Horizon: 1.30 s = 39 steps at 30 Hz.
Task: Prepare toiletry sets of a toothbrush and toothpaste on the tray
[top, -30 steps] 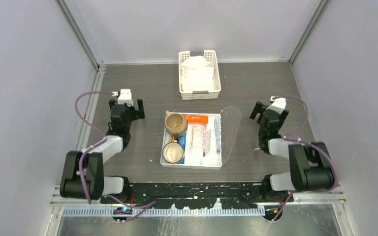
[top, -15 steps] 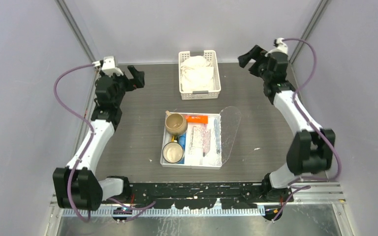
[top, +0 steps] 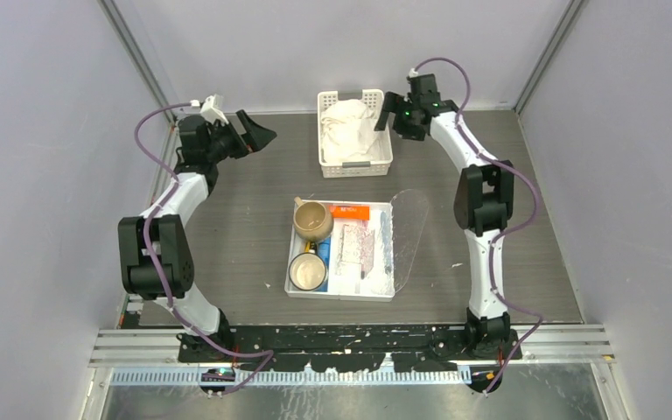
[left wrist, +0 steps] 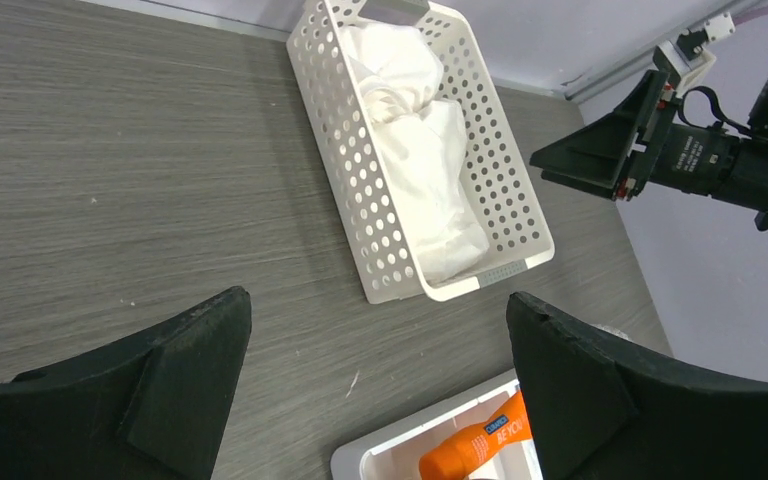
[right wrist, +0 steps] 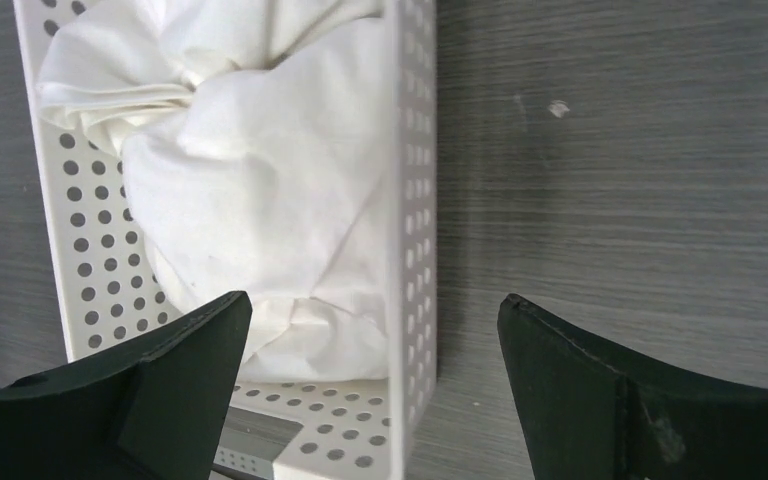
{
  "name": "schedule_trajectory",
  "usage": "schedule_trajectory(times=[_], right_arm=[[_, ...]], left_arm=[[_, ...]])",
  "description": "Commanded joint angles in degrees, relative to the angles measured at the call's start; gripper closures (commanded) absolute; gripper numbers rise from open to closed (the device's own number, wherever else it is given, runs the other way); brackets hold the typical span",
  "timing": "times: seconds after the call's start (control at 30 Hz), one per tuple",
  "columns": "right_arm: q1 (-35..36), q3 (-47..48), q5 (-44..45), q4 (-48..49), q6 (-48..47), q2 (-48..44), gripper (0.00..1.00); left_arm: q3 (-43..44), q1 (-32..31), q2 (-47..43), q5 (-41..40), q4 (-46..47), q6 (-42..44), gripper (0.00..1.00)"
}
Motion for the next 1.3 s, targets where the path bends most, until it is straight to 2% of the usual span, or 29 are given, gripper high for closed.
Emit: schedule_trajectory(times=[0.0,0.07,0.17,0.27,0.37,0.43,0.47,0.53,0.57,0.6,0.7,0.87,1.03,1.13,1.27], right_arm=[[3.6,6.3,4.0,-5.4,-6.0,1.6,0.00],[4.5,6.9,5.2,-5.9,-6.3,3.1,0.03],[4.8,7.9,7.1,-6.8,-5.8,5.5,0.15],[4.9,7.7,9.6,-6.9,-5.7,6.3,0.16],[5.0,8.6,12.3,-7.3,-5.9,7.6,0.23],[4.9,9.6,12.6,-7.8,-6.1,8.6,0.32],[4.9,10.1,12.5,-8.0,-6.2,9.2,0.38],[4.7,11.3,12.0,-8.9,-6.2,10.3,0.77],[4.6,11.6,11.8,-9.2,-6.1,10.5,0.91],[4.4,11.6,11.6,-9.5,-6.1,10.6,0.98],[3.4,8.1,12.3,-7.9,-5.8,7.3,0.99],[-0.6,-2.2,16.8,-3.4,-4.8,-5.6,0.99],[-8.9,-5.5,21.4,-7.8,-2.2,-15.5,0.99],[-13.9,-14.3,21.3,-4.7,2.0,-22.5,0.99],[-14.8,-29.8,26.0,4.4,7.8,-31.4,0.99]], left_arm=[[3.0,0.0,-1.9,3.0,-1.8,1.5,0.00],[2.5,-0.1,-2.2,2.1,-3.8,2.8,0.00],[0.7,-0.1,-3.0,1.7,-3.8,3.2,0.00],[-0.7,-0.1,-4.1,1.4,-3.8,3.4,0.00],[-1.8,0.0,-4.9,1.3,-3.8,3.5,0.00],[-2.3,0.0,-5.2,1.1,-3.8,3.6,0.00],[-2.5,0.0,-5.4,1.1,-3.8,3.6,0.00],[-3.0,0.0,-5.6,1.1,-3.8,3.5,0.00],[-3.3,0.0,-5.8,1.2,-3.7,3.4,0.00],[-3.6,-0.2,-6.0,1.3,-3.7,3.3,0.00],[-4.8,-0.1,-7.3,1.0,-4.0,3.4,0.00],[-7.4,-0.4,-9.6,0.8,-4.2,3.5,0.00],[-7.9,-1.5,-10.3,0.7,-5.1,3.4,0.00],[-7.4,-3.8,-10.8,0.0,-6.5,3.9,0.00],[-6.7,-5.9,-11.6,-1.7,-9.0,5.5,0.00]])
